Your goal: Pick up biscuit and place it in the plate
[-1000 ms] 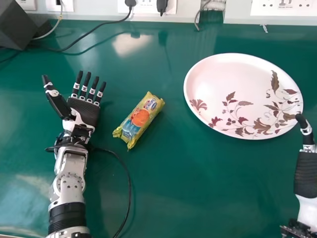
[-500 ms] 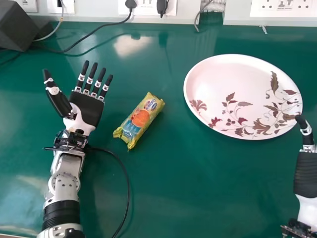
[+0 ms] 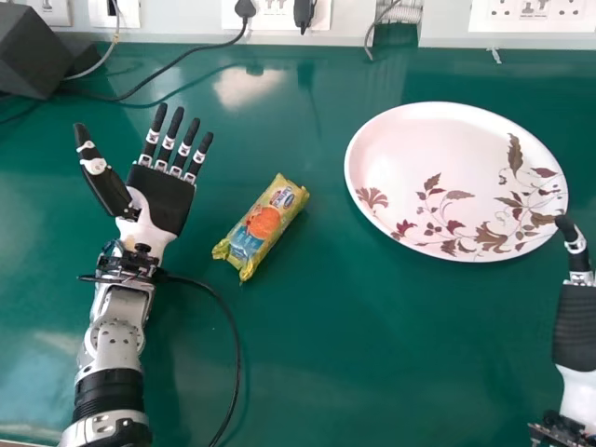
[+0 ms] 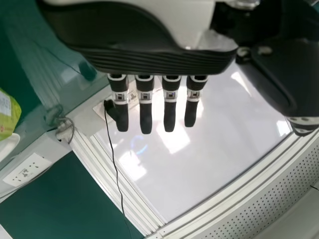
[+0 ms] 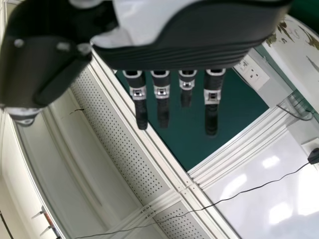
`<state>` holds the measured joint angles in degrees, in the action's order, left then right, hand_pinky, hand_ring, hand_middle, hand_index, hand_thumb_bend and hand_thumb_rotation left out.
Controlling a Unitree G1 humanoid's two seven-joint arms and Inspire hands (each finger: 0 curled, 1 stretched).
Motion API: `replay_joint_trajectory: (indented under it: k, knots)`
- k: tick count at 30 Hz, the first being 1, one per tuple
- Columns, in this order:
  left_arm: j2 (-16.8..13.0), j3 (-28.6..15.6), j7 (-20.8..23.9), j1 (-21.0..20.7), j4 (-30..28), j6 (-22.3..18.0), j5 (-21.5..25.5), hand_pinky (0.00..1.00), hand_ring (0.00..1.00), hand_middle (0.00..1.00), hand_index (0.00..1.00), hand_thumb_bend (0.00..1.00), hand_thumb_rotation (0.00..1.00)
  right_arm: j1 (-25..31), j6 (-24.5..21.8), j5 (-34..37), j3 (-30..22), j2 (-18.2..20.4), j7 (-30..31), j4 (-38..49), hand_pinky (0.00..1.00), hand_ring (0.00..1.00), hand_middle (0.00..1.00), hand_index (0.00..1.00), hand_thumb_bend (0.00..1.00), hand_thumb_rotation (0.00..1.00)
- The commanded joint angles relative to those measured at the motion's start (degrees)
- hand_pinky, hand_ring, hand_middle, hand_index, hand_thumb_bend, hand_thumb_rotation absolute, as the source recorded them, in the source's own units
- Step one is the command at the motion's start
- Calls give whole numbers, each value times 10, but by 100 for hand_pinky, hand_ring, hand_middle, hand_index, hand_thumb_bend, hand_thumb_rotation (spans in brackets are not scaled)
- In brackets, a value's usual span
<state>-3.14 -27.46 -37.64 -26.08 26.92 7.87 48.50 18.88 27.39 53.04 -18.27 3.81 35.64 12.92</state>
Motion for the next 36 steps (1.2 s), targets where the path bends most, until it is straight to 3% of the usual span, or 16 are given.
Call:
replay_joint_trajectory:
  k: [1, 10, 17, 27, 36]
  knots:
    - [-6, -8, -17, 20, 21, -5, -3, 81, 86, 89, 91, 100, 64, 7, -3, 0, -4, 21, -3, -4, 68, 83, 89, 87, 100, 43]
    - [-7, 8, 2, 38, -43, -19, -29, 81, 86, 90, 91, 100, 65, 7, -3, 3, -3, 22, 1, -3, 68, 84, 88, 84, 100, 43]
    - [-3, 17, 28, 62, -118, 0, -24, 80, 86, 90, 91, 100, 64, 8, -3, 1, -1, 23, -1, -1, 68, 85, 88, 83, 100, 47]
    - [-4, 30, 36, 79, -167, -11, -37, 80, 85, 90, 91, 100, 63, 10, -6, 7, 0, 23, -1, 2, 69, 86, 89, 84, 100, 51]
    - [-6, 59, 63, 104, -229, -56, -104, 80, 85, 90, 90, 100, 62, 13, -11, 8, 3, 25, -3, 10, 71, 86, 91, 84, 100, 52]
